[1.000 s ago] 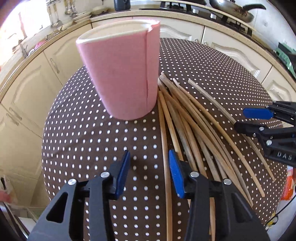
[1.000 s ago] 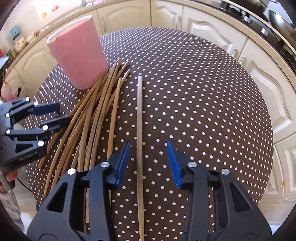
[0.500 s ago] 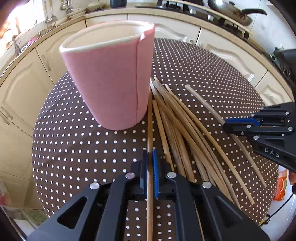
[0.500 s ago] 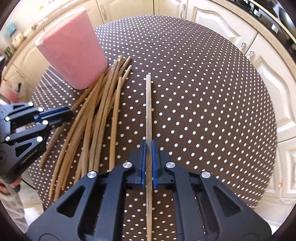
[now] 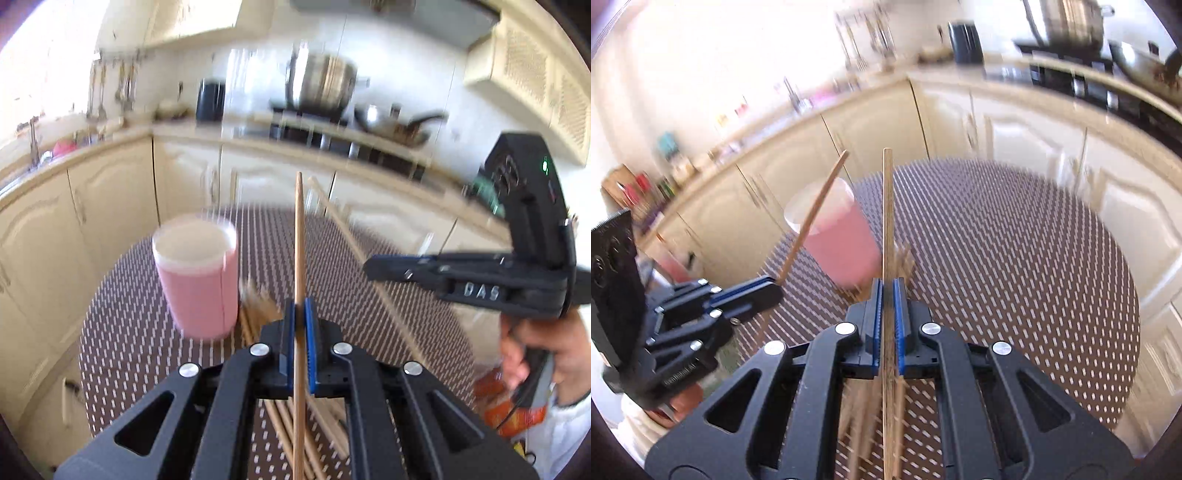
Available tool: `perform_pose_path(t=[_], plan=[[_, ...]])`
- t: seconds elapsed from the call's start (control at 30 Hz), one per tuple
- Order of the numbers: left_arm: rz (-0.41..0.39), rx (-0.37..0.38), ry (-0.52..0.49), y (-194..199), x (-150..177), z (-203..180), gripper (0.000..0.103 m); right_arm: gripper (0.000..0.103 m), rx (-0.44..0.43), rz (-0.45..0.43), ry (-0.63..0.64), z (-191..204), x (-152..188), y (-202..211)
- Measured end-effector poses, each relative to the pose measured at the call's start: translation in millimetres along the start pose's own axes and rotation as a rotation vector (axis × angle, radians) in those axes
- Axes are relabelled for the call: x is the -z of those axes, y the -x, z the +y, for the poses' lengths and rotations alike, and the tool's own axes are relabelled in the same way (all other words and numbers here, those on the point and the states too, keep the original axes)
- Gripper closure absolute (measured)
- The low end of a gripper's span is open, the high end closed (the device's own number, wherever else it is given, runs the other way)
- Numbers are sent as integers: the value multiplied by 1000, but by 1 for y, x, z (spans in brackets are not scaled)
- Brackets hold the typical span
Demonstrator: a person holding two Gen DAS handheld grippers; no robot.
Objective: Organize utensils
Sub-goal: 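Lift the chopstick with the right gripper and lower it into the pink cup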
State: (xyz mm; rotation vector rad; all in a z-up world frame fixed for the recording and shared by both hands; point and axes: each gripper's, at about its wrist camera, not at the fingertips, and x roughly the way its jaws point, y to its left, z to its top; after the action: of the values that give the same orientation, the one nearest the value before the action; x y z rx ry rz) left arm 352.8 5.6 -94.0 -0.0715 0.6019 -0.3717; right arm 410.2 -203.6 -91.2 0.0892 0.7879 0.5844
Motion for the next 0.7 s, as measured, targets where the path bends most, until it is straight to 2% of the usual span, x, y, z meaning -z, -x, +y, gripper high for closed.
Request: perform_pose_path(t=[0.1,0.17,0.3,0.47,0.7], plan=[[-149,-24,17,11,-23,4,97,96,-28,-120,20,16,-14,14],[-218,-51,34,20,-29,2,97,96,-32,-197,42,21,-27,19],[-368,-113,72,18,-54,22,97,96,-33,-333,63,44,-48,11],[-485,-184,98,6,-69,42,97,96,-39,-496,35,56,-68,3],[-574,-200,132,-12,-82,65,97,96,-78,-629,-9,57,-90,-21]])
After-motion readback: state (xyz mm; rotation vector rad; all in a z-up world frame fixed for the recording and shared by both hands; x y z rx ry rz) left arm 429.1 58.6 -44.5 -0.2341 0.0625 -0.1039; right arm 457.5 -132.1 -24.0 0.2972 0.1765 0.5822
